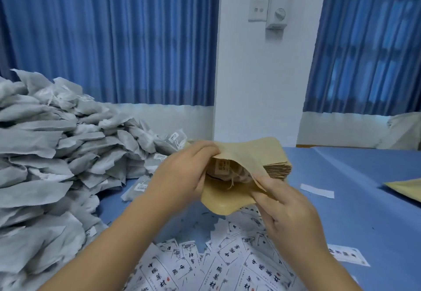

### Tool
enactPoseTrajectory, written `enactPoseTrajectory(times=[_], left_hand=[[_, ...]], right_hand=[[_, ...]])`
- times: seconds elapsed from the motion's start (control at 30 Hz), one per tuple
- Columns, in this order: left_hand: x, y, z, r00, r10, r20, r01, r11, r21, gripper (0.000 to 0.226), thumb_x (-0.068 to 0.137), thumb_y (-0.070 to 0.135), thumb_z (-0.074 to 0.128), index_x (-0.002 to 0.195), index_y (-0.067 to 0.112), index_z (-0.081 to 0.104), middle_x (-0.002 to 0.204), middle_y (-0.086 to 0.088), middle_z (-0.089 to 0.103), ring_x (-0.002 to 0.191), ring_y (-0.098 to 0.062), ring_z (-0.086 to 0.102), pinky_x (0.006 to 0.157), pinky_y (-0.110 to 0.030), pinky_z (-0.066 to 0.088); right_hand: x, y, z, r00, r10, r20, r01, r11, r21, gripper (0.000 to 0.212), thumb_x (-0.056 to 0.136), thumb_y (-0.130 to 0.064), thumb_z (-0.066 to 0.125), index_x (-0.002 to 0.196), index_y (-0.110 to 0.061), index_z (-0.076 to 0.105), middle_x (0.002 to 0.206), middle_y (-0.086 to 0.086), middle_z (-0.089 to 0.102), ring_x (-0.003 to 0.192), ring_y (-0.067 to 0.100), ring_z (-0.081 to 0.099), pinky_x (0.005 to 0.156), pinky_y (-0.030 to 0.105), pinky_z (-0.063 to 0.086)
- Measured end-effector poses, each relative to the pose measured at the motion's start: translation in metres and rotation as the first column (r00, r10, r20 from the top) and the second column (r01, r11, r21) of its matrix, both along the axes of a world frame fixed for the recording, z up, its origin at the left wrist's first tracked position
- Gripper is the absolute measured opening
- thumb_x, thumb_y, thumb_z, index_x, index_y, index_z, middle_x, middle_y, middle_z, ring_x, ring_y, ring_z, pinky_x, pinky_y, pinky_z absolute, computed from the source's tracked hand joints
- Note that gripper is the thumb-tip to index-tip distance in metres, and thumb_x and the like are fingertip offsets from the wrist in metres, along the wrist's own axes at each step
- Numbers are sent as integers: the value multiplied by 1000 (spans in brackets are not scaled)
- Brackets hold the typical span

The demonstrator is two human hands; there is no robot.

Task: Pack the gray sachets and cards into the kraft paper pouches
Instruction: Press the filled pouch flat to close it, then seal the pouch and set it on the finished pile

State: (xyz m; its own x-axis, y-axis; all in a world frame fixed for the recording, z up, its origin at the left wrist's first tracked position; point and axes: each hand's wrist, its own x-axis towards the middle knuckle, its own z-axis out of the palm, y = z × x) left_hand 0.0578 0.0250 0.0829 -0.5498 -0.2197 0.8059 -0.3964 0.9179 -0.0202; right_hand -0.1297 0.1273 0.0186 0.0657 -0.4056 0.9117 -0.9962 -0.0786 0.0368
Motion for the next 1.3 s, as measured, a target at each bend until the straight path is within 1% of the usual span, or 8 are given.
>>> enactPoseTrajectory(times=[0.23, 0.47, 0.63, 0.77, 0.83, 1.03, 1.17, 1.3], left_hand=[[46, 32, -18, 997, 75, -25, -76, 996, -38, 41, 70, -12, 57, 107, -1, 70, 115, -11, 68, 94, -29, 70, 71, -42, 60], [101, 68, -48, 990, 31, 138, -30, 1000, -8, 39, 84, 6, 44, 116, 1, 65, 127, -7, 61, 118, -17, 56, 101, -26, 44], [119, 90, -80, 964, 4, 265, -31, 995, 96, 35, 89, 12, 42, 114, 7, 67, 126, -5, 63, 115, -15, 60, 99, -22, 44], [126, 96, -97, 921, -16, 390, -85, 967, 240, 32, 92, 19, 42, 122, 21, 52, 140, 8, 51, 119, -11, 59, 99, -14, 38], [124, 96, -100, 910, -25, 415, -116, 943, 312, 40, 87, 19, 47, 126, 24, 49, 148, 19, 37, 127, -7, 48, 101, -6, 25], [109, 102, -98, 907, -25, 421, -88, 965, 247, 59, 85, 14, 53, 143, 22, 43, 152, 10, 36, 145, -9, 24, 116, -27, 25], [96, 103, -93, 866, -35, 500, -103, 963, 247, 59, 88, 23, 46, 145, 31, 36, 144, 10, 40, 130, -10, 39, 106, -29, 34], [97, 106, -102, 856, -11, 517, -127, 965, 230, 44, 88, 34, 47, 132, 30, 50, 138, 10, 47, 122, -10, 48, 100, -21, 38]], right_hand=[[24, 26, 8, 983, 162, -88, -171, 980, -101, 22, 92, -10, 56, 93, -2, 77, 108, 7, 71, 94, 23, 70, 75, 36, 58], [38, 59, -17, 911, 297, -287, -302, 953, 27, 17, 92, -15, 62, 89, -7, 77, 118, 4, 68, 95, 24, 68, 70, 34, 55], [38, 72, -31, 870, 348, -350, -323, 937, 130, 9, 81, -11, 68, 75, -10, 75, 114, 3, 70, 76, 27, 68, 54, 33, 53], [42, 76, -39, 854, 373, -363, -299, 922, 245, 13, 78, -11, 70, 65, -12, 67, 118, -1, 69, 81, 25, 67, 59, 32, 52], [47, 76, -41, 837, 400, -373, -319, 911, 261, 14, 86, -12, 62, 75, -13, 71, 122, 2, 66, 87, 25, 66, 65, 33, 52], [50, 79, -48, 855, 425, -297, -334, 889, 313, 34, 97, -14, 43, 129, -17, 54, 138, 0, 53, 111, 17, 56, 91, 25, 43], [47, 83, -48, 883, 388, -263, -259, 871, 417, 43, 88, -16, 53, 131, -21, 50, 123, -4, 65, 91, 16, 65, 74, 22, 49], [42, 82, -51, 857, 460, -233, -323, 831, 454, 31, 85, -3, 60, 111, -15, 73, 120, 0, 68, 108, 21, 66, 81, 35, 56]])
